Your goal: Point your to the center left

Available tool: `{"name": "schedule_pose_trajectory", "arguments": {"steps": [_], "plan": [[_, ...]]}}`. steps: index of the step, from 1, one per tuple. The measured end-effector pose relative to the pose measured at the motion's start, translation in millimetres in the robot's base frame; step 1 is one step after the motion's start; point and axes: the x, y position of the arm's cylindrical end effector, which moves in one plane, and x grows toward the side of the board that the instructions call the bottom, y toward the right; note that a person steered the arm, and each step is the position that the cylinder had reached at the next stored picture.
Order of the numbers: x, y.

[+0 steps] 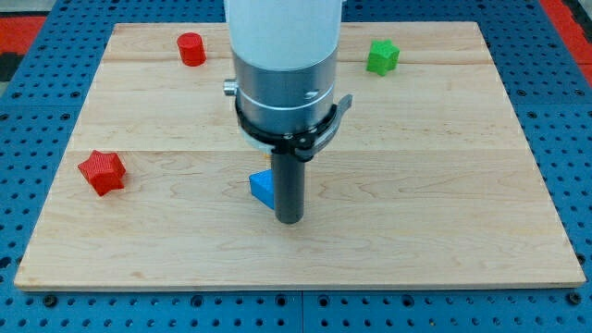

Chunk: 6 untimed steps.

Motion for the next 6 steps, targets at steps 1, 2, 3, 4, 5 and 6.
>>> {"name": "schedule_pose_trajectory", "arguments": {"steps": [1,2,3,4,5,6], "plan": [[0,-62],[-26,-100],[-85,-92],[-123,-121],[-134,-188],[-117,-232]]}}
